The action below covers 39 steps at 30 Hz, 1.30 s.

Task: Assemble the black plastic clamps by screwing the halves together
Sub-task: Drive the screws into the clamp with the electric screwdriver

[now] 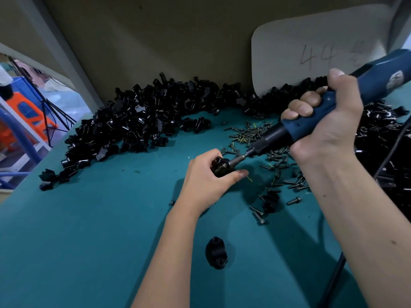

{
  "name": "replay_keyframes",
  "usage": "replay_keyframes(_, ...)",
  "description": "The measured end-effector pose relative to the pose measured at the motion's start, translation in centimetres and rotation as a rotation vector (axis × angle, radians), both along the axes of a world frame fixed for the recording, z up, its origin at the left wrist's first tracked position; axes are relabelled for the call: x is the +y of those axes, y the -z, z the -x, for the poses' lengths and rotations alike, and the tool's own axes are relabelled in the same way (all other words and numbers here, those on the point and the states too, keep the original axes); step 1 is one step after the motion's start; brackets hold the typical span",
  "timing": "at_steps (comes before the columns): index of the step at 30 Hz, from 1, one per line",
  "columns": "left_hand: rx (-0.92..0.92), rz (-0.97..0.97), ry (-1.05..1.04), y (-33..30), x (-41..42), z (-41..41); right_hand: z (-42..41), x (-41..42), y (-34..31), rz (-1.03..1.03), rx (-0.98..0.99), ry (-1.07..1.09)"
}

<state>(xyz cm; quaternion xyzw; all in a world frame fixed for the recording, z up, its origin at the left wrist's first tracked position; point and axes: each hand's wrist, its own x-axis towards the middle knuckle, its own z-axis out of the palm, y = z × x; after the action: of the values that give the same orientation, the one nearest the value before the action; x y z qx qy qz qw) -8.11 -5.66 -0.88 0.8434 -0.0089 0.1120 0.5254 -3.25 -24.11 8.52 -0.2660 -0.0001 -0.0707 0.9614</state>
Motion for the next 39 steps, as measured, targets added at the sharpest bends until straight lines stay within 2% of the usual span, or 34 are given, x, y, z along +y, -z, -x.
replay_keyframes(5,-0.068,-0.078,0.015,0.2,0.0,0.0,0.1,0.5,0.4,-0.011,0.019,-0.038)
replay_keyframes(9,-0.027,-0.16,0.042,0.5,-0.4,0.0,0.1,0.5,0.5,0.018,0.006,-0.03)
replay_keyframes(20,-0.157,-0.41,-0.147,0.0,-0.7,0.1,-0.5,0.3,0.9,-0.033,0.11,0.006)
replay_keyframes(24,-0.106,-0.398,-0.097,0.0,-0.2,0.2,-0.6,0.5,1.2,-0.063,0.097,-0.009)
replay_keyframes(28,-0.177,-0.338,-0.131,-0.1,1.0,-0.3,-0.8,0.7,1.5,-0.178,0.172,-0.058)
replay_keyframes(31,-0.15,-0.315,-0.12,0.2,1.0,0.0,-1.0,0.9,2.1,-0.156,0.25,-0.038)
replay_keyframes(36,-0.228,-0.33,-0.141,-0.2,1.8,0.0,-1.4,0.9,2.5,-0.224,0.305,-0.054)
replay_keyframes(39,-0.117,-0.259,-0.043,-0.1,2.1,0.3,-1.4,1.1,3.0,-0.188,0.332,-0.057)
